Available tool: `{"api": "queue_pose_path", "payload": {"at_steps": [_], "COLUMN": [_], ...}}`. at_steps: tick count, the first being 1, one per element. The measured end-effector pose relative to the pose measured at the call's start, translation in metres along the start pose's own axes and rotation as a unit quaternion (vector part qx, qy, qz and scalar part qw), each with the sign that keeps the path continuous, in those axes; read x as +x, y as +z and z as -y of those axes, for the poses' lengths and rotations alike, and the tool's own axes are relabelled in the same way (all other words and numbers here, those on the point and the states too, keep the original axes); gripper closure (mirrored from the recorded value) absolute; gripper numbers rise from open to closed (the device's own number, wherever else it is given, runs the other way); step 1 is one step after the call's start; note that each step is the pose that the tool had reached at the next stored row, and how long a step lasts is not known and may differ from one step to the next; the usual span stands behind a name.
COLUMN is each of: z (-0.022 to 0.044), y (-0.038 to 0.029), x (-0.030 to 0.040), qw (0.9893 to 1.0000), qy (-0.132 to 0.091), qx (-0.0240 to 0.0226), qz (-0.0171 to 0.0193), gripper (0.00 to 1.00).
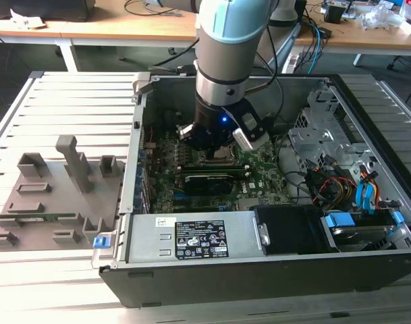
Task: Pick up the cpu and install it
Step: 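Install the second cpu locking lever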
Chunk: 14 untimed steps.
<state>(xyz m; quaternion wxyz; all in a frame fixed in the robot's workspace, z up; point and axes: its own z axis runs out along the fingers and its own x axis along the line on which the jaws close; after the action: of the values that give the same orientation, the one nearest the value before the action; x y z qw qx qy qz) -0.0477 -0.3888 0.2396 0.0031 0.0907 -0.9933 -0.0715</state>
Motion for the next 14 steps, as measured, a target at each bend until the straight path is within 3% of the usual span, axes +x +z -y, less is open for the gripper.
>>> {"api": "queue_pose_path", "payload": {"at_steps": [6,9,10,14], "z": [-0.0004,-0.0006,-0.0014,-0.0022], "y": [0.0171,0.0242,0.0308,0.0375], "x": [0.0152,0.0164,0.0165,0.0171], "qw": [1.0000,1.0000,1.0000,0.9998], "qy": [0.000,0.000,0.000,0.000], "qx": [-0.0051,-0.0062,-0.0076,-0.0203], "qz": [0.0009,0.0011,0.0014,0.0037], "gripper": [0.89,0.89,0.89,0.89]}}
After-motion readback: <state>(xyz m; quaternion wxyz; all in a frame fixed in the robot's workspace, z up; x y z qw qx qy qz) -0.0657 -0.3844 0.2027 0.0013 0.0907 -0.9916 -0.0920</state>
